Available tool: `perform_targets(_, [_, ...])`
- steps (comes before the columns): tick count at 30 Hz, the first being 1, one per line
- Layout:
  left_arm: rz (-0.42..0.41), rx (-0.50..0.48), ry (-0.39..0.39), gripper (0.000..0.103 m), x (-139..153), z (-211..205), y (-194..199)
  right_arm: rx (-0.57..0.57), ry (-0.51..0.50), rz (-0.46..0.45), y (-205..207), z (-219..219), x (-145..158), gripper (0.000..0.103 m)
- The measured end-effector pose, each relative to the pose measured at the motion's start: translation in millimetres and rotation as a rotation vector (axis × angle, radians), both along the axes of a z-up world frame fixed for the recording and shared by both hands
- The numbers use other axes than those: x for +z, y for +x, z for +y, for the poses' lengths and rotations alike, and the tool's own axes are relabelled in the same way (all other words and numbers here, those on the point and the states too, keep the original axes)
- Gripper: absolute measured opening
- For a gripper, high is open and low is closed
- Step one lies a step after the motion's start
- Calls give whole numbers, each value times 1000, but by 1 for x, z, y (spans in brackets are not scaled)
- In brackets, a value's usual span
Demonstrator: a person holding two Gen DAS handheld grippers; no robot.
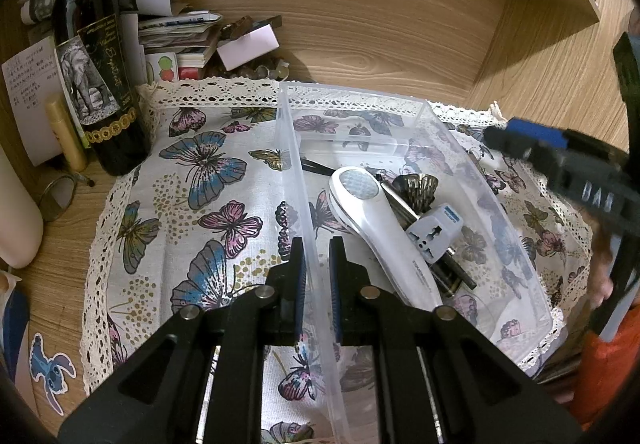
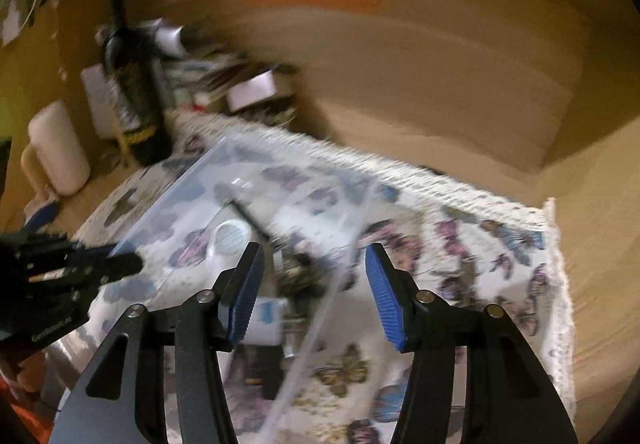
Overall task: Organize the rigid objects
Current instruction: 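Grasp the silver key on the cloth with the right tool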
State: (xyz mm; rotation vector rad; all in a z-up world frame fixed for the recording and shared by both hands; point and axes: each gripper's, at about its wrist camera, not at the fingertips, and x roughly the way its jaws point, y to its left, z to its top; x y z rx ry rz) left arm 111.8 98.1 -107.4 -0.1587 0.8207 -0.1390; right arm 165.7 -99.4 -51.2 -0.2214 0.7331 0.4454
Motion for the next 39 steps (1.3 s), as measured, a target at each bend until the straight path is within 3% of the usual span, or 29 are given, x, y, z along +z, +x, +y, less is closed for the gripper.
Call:
perform_targets(9, [0, 0, -4, 9, 0, 0, 1, -187, 15, 1, 41, -54, 6, 49])
perform_targets(19, [2, 1, -9, 9, -1, -1, 2, -323, -6, 138, 113, -92, -45, 49])
perform_targets(28, [8, 3, -12, 9, -1, -2, 2, -349, -55, 249, 150, -93, -92, 49])
perform_targets(32, [9, 3, -14, 9, -1, -2, 2, -357, -48, 264, 156, -96, -103, 42])
perform_targets(34, [8, 2, -13, 9, -1, -2, 2, -346, -43, 267, 156, -97, -102, 25])
perform_targets(35, [8, 2, -13, 9, -1, -2, 2, -343, -49, 264, 156, -96, -100, 22])
perform_targets(39, [8, 2, -11, 9, 0, -2, 2, -325, -55, 247, 144, -93, -94, 22])
